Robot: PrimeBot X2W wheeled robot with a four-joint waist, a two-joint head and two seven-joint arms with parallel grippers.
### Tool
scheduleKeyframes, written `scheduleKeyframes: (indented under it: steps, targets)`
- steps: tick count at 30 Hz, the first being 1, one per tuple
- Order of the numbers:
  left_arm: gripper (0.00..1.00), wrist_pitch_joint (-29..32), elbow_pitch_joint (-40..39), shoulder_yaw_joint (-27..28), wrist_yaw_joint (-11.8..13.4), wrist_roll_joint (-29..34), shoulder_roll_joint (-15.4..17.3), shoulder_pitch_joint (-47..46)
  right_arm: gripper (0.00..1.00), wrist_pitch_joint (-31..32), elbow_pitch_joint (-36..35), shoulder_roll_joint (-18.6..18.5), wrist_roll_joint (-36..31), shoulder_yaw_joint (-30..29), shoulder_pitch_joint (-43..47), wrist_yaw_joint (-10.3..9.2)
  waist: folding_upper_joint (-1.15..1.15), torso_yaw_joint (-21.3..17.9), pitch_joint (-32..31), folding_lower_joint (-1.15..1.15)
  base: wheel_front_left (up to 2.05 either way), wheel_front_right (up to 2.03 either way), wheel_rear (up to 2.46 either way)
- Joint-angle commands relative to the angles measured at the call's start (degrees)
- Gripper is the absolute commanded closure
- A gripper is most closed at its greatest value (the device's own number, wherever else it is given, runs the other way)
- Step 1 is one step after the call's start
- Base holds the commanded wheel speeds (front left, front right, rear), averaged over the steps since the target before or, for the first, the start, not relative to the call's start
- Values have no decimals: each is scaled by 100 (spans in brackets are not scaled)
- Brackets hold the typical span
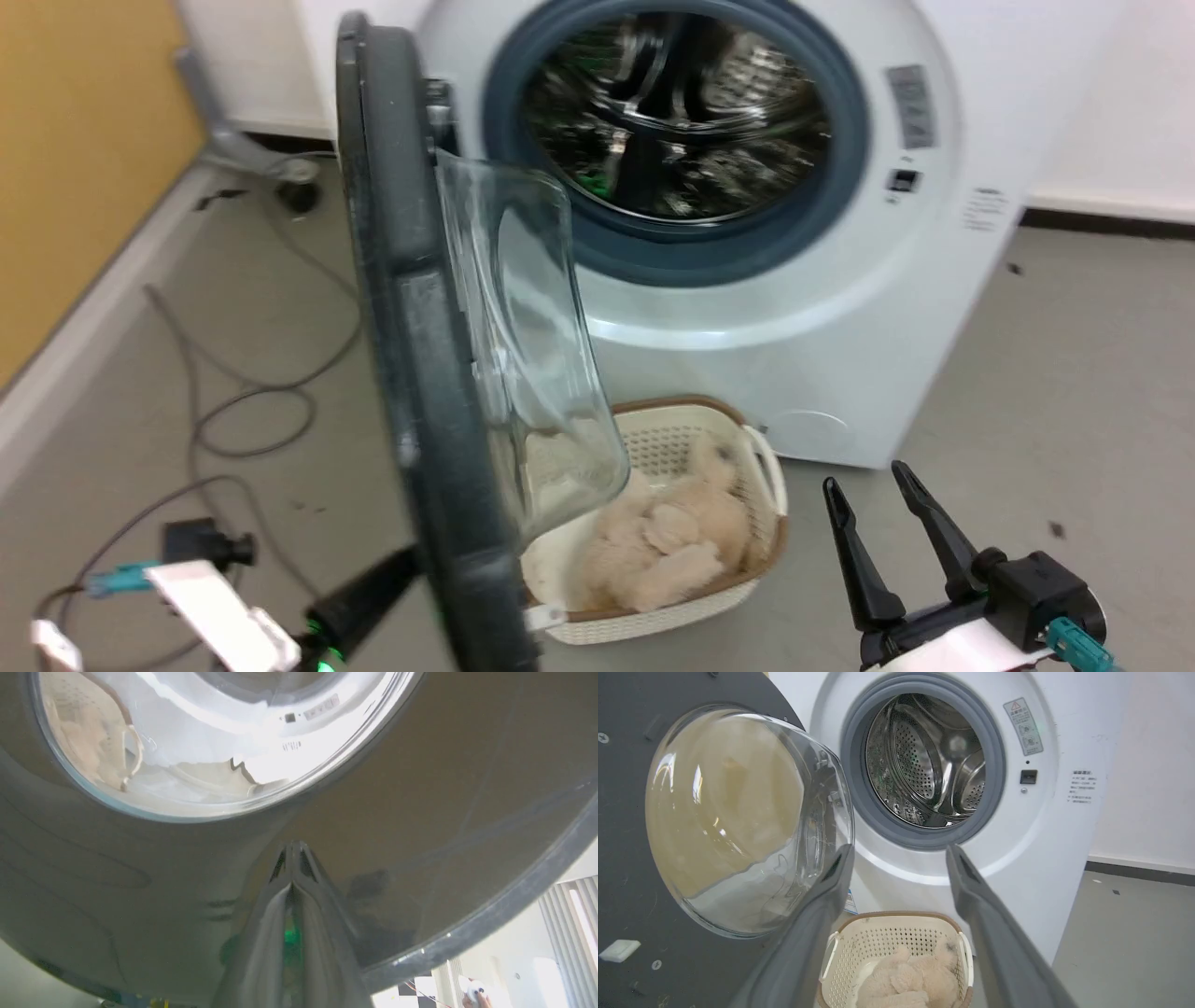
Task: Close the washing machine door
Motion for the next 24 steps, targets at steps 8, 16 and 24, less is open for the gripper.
scheduleKeyframes:
  steps: [8,16,24]
  targets:
    - [100,-542,27,-715,-105,-449,-80,182,0,-24,-40,-11,-52,32,-93,3,0,-1076,267,1,0,0,0]
    - [100,-1686,397,-1335,-335,-634,-82,-267,0,-24,-108,29,-56,-1,-166,3,0,-1979,633,1,0,0,0]
    - [100,-2809,899,-1510,-506,-413,-82,-1079,0,-24,-207,122,-36,16,-275,3,0,-2753,1026,1,0,0,0]
